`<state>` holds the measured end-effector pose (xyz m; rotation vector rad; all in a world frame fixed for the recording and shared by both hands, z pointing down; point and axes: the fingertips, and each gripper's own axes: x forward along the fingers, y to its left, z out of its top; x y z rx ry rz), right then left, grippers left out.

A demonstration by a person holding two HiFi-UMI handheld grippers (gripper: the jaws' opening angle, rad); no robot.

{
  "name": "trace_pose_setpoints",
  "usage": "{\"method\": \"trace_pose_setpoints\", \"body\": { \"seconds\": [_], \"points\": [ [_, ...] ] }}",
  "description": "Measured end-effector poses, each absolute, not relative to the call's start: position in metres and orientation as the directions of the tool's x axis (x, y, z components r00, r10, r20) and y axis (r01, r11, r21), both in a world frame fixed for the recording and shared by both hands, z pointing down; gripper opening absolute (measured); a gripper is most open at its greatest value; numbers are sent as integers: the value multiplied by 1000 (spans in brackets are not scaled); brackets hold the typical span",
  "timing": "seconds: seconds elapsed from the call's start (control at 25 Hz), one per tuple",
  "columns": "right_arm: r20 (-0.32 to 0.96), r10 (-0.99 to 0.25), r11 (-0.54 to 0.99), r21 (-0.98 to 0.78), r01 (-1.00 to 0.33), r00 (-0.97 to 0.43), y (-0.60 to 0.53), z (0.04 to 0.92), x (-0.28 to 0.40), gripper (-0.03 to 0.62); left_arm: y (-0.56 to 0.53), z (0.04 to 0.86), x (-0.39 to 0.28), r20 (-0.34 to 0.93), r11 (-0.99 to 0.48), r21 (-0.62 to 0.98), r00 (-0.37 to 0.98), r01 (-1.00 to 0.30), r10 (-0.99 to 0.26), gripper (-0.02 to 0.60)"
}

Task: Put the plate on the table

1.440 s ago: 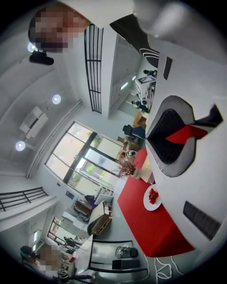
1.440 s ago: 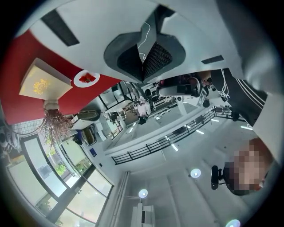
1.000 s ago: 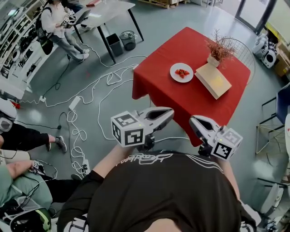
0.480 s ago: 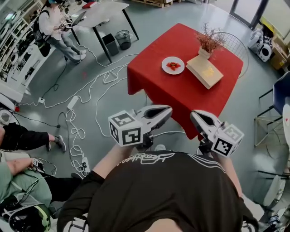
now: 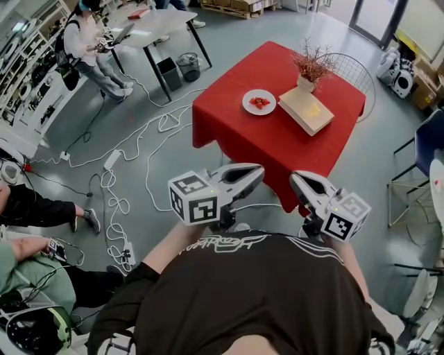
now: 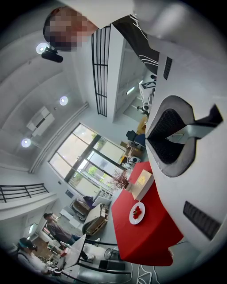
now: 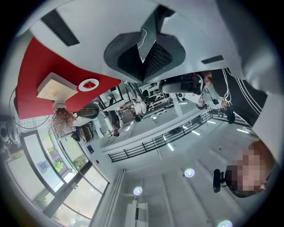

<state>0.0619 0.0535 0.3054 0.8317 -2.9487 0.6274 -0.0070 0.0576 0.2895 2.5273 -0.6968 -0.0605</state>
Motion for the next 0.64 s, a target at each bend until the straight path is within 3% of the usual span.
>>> {"method": "trace_pose_setpoints", "body": {
  "seconds": [0.64],
  "points": [
    [116, -514, 770, -375, -517, -850, 43, 307, 73, 8, 44, 292, 4, 95, -734, 502, 873, -457, -479, 6]
  ]
}}
